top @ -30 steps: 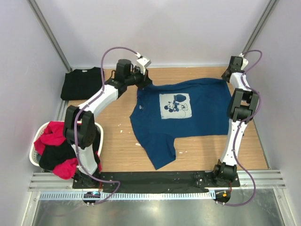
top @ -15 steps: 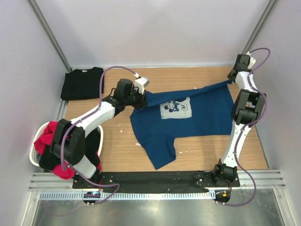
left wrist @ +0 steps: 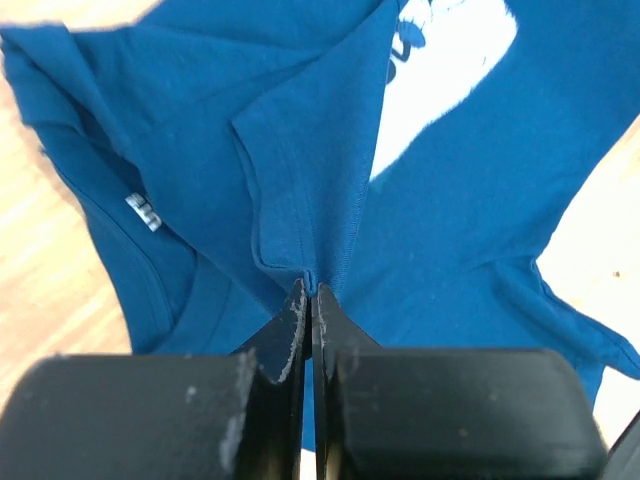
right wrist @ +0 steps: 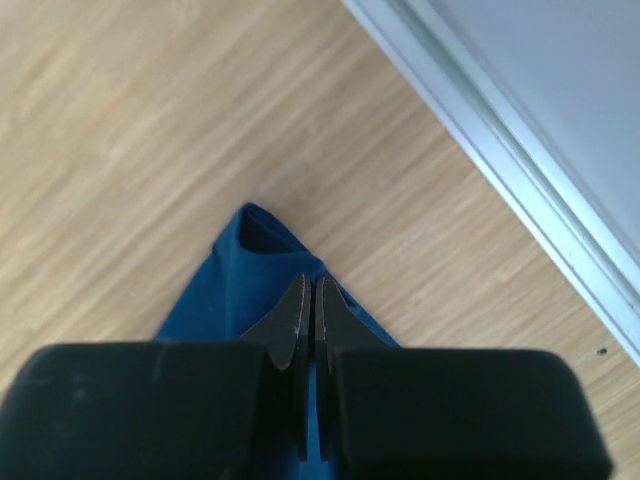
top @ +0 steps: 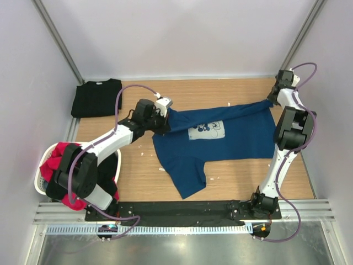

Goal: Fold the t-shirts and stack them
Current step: Fold the tshirt

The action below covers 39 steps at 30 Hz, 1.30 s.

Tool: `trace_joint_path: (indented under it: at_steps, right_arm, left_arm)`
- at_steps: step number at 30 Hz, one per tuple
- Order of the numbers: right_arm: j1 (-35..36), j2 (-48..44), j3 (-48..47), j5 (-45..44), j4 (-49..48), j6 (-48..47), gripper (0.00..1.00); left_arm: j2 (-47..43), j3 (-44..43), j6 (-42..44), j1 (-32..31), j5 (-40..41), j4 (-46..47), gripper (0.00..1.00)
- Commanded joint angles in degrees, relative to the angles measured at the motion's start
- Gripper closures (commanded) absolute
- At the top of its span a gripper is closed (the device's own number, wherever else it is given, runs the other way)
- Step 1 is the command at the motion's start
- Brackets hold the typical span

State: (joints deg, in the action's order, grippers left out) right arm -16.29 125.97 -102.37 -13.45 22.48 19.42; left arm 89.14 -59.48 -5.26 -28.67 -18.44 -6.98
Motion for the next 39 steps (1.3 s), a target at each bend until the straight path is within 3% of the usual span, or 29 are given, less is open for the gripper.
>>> trace_joint_path:
  at_steps: [1,14,33,39]
  right_arm:
    - [-0.05,-5.12,4.17,0.53,-0.59,0.0,0.99]
    - [-0.05,-4.77,7.71,0.18,-1.21,-2.19,0.99]
    - [-0.05,-4.33,7.71,1.41,-1.83,-2.11,0.99]
    - [-0.05,-4.86,7.01,1.23,-0.69,-2.63,0.96]
  left_arm:
    - [-2.48,1.56,-0.81,-0.25,-0.9,0.92,1.0]
    - [-3.19,6.4,-1.6,-3.06,-0.72,1.09,1.0]
    - [-1.96,5.43,-2.48,-3.59,0.42,1.97,1.0]
    - [-2.48,5.08,-1.86,-3.68,0.77,1.97,0.83]
